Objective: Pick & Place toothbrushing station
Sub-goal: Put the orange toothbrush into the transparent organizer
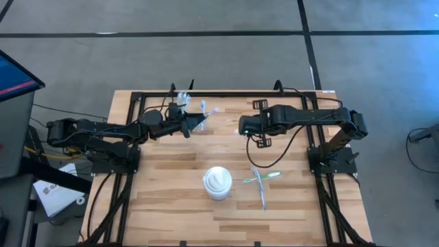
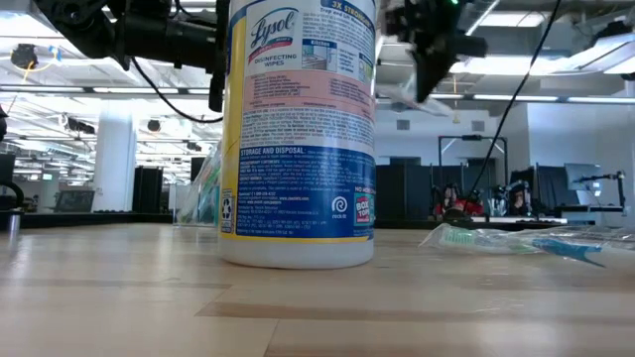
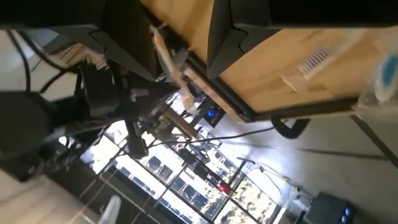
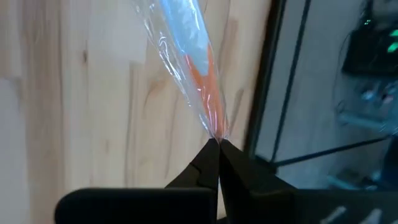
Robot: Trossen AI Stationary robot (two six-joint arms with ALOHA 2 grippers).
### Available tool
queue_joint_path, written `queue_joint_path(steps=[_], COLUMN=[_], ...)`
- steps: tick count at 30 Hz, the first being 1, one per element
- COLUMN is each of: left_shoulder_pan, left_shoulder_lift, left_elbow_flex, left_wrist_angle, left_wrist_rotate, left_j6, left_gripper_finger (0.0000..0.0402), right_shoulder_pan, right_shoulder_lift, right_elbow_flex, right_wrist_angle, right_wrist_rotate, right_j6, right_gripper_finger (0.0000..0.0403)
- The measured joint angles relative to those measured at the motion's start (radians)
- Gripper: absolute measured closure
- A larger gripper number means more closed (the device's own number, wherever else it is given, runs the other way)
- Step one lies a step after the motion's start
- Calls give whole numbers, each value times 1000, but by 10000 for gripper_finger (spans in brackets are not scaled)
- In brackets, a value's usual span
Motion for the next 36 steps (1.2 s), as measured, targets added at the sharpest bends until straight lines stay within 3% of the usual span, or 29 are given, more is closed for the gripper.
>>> queue_joint_path(steps=[15,18,29,36], left_shoulder_pan=[3,15,70,116], left_shoulder_lift=[0,0,0,0], left_elbow_flex=[1,1,1,1], left_wrist_angle=[61,72,124,140], left_wrist_rotate=[12,51,247,353], left_j6=[-436,-493,-679,-748], left_gripper_finger=[261,261,261,261], right_shoulder_pan=[71,71,71,72], right_shoulder_lift=[108,137,250,256], right_elbow_flex=[252,300,467,476], right_wrist_angle=[105,191,246,326], right_wrist_rotate=[121,126,151,152], right_j6=[-363,-456,-683,-756], right_gripper_finger=[403,403,403,403])
